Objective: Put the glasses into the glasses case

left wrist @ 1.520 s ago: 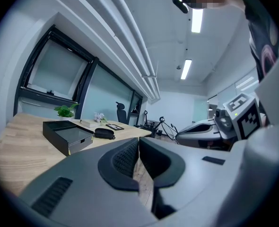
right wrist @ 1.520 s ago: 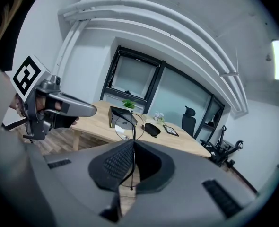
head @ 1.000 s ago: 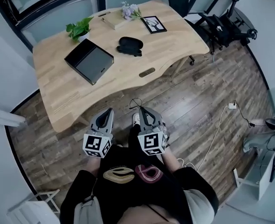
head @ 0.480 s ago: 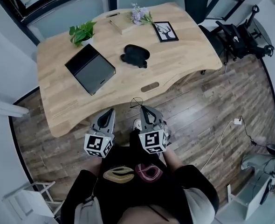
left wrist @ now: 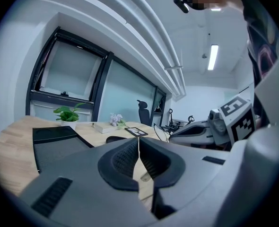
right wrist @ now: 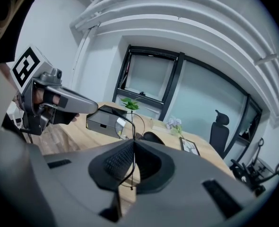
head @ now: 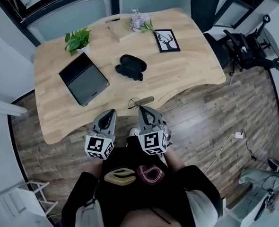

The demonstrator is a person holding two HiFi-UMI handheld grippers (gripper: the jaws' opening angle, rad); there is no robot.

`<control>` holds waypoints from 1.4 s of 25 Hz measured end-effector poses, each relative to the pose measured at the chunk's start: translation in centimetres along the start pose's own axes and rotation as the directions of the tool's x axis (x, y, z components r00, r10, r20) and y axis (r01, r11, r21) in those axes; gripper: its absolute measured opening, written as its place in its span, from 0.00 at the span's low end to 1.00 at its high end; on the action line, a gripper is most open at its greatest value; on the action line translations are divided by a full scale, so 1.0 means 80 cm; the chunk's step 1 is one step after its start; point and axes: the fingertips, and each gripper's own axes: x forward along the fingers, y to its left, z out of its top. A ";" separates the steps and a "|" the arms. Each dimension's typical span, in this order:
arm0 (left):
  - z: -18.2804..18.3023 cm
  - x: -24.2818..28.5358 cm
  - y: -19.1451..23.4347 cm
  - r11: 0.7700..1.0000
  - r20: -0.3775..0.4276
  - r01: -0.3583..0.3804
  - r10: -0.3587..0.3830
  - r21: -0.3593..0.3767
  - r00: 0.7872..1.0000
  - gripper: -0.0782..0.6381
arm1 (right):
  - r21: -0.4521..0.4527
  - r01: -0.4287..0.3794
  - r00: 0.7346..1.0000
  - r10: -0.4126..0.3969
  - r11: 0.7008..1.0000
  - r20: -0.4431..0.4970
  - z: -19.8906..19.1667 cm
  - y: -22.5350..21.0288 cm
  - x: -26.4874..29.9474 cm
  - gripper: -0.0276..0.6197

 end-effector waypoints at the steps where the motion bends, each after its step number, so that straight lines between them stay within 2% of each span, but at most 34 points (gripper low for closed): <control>1: 0.002 0.009 -0.003 1.000 0.004 -0.001 0.001 0.000 1.000 0.13 | -0.002 -0.003 1.000 0.003 1.000 0.001 -0.002 -0.008 0.003 0.06; 10: -0.002 0.058 -0.012 1.000 -0.003 -0.024 0.024 -0.014 1.000 0.13 | -0.009 -0.010 1.000 0.010 1.000 0.004 -0.016 -0.061 0.022 0.06; 20: 0.003 0.079 0.004 0.999 0.004 -0.032 0.032 -0.028 0.999 0.13 | -0.010 -0.019 1.000 0.019 1.000 -0.018 -0.019 -0.068 0.032 0.06; 27: 0.012 0.099 0.029 0.999 0.002 -0.027 0.028 -0.025 1.000 0.13 | -0.008 0.004 1.000 -0.005 1.000 -0.031 -0.010 -0.084 0.056 0.06; 35: 0.039 0.134 0.069 1.000 0.015 0.010 -0.010 -0.020 1.000 0.13 | -0.013 0.032 0.998 -0.033 0.999 -0.044 0.017 -0.099 0.100 0.06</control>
